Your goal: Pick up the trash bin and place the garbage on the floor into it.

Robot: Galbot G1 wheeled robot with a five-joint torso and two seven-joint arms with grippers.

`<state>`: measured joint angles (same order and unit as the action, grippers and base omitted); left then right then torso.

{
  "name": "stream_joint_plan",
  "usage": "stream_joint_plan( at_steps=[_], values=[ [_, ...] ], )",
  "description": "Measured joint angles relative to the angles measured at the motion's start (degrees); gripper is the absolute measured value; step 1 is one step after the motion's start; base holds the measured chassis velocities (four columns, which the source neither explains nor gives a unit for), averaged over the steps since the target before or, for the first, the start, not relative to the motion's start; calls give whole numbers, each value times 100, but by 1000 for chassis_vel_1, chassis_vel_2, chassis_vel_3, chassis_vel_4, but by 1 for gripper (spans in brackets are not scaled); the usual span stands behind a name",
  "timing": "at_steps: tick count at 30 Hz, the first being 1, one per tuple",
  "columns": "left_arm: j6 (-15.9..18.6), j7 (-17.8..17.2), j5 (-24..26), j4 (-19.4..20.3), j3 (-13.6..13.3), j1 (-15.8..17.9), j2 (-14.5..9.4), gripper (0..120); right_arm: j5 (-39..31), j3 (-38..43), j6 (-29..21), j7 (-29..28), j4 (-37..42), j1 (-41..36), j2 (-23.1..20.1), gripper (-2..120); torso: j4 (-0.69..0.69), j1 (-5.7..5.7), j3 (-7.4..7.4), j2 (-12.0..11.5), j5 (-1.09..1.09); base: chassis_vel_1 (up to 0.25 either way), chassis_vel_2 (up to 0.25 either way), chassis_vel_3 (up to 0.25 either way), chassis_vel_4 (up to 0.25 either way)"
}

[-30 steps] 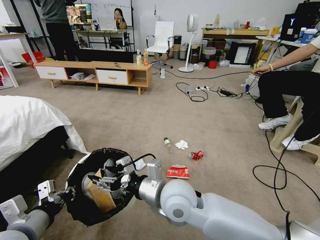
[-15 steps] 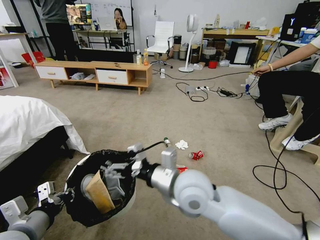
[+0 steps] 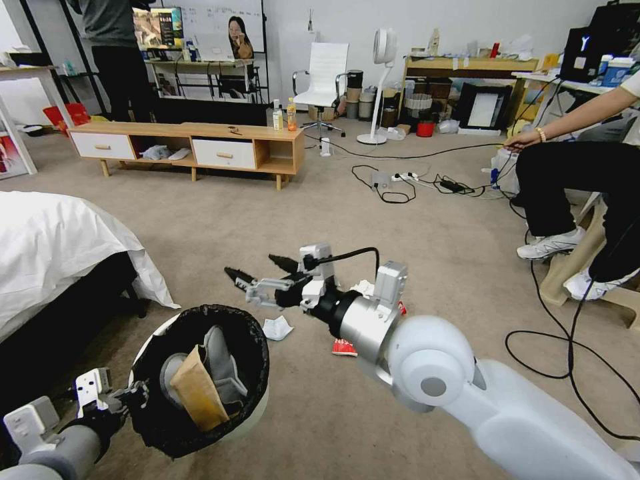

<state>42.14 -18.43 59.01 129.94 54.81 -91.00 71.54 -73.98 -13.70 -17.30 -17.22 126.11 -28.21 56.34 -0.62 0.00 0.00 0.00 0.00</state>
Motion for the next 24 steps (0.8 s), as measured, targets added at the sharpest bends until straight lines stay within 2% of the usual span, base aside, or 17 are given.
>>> stream_joint_plan(
  at_steps=[4,10,12,15,17,18,20,24],
  values=[
    [0,2,-70,-21,23,-6,-1,2,32,497,160,153,97,-202,-117,100,-2,0,0,0,0,0,0,0,0],
    [0,-3,-258,-92,34,-3,18,2,456,1604,495,366,289,-966,-509,100,-4,0,0,0,1,0,0,0,0],
    [0,-5,-404,-126,53,-2,38,2,899,2178,644,392,371,-1573,-659,100,0,0,0,0,0,0,0,0,0],
    [0,-6,-473,-143,56,4,42,2,1147,2460,714,403,407,-1918,-721,100,1,0,0,0,1,0,0,0,0],
    [0,23,-700,-186,66,4,70,2,1739,3186,912,404,531,-2812,-850,100,-7,0,0,0,2,0,0,0,0],
    [0,23,-700,-186,66,4,70,2,1739,3186,912,404,531,-2812,-850,100,-7,0,0,0,2,0,0,0,0],
    [0,44,-917,-205,160,-36,182,2,2443,3724,1254,276,574,-3650,-867,100,-2,0,-1,1,1,0,0,0,0],
    [0,46,-1031,-203,225,-66,245,2,2965,3912,1414,257,513,-3960,-783,100,-1,0,-1,1,-1,0,0,0,0]
  ],
)
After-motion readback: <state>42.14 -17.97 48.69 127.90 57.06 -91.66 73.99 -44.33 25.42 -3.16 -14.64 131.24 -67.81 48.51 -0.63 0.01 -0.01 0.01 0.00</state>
